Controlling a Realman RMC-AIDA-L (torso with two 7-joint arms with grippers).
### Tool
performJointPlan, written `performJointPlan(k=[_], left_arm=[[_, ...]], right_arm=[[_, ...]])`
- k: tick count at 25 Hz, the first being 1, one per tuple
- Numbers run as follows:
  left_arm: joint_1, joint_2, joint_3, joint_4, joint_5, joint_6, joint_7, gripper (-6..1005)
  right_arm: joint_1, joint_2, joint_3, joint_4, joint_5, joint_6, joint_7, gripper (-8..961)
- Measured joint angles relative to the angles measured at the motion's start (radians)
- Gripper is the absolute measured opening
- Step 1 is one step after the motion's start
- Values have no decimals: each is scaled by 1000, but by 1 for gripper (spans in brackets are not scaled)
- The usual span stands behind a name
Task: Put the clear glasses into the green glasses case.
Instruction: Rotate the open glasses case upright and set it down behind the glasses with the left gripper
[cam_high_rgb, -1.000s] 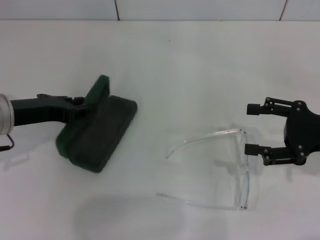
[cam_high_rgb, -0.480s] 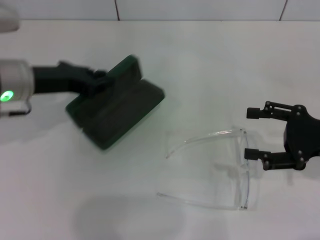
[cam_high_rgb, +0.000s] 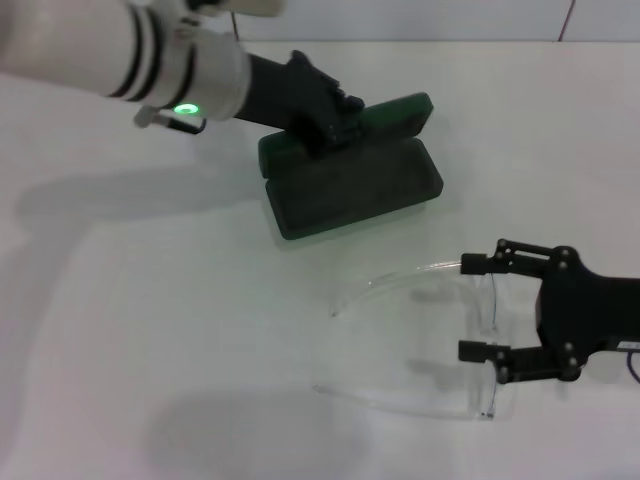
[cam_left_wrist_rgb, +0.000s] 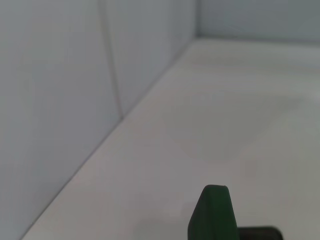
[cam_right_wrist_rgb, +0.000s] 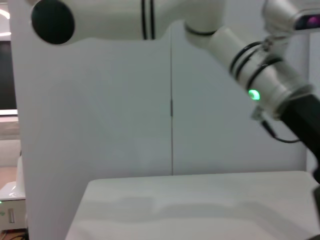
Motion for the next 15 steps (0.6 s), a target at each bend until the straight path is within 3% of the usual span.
performJointPlan(k=[6,10,15], left_arm=[[-116,-3,84,-50,59,-9,40,209],[-196,-6,90,-127,49,20,58,209],[-223,-8,99,-162,24,38,87,210]], right_arm=[[-1,34,5,-1,-33,5,-19,840],[-3,42,3,-2,-35,0,-28,840],[-9,43,5,-2,-36,-4,-30,840]])
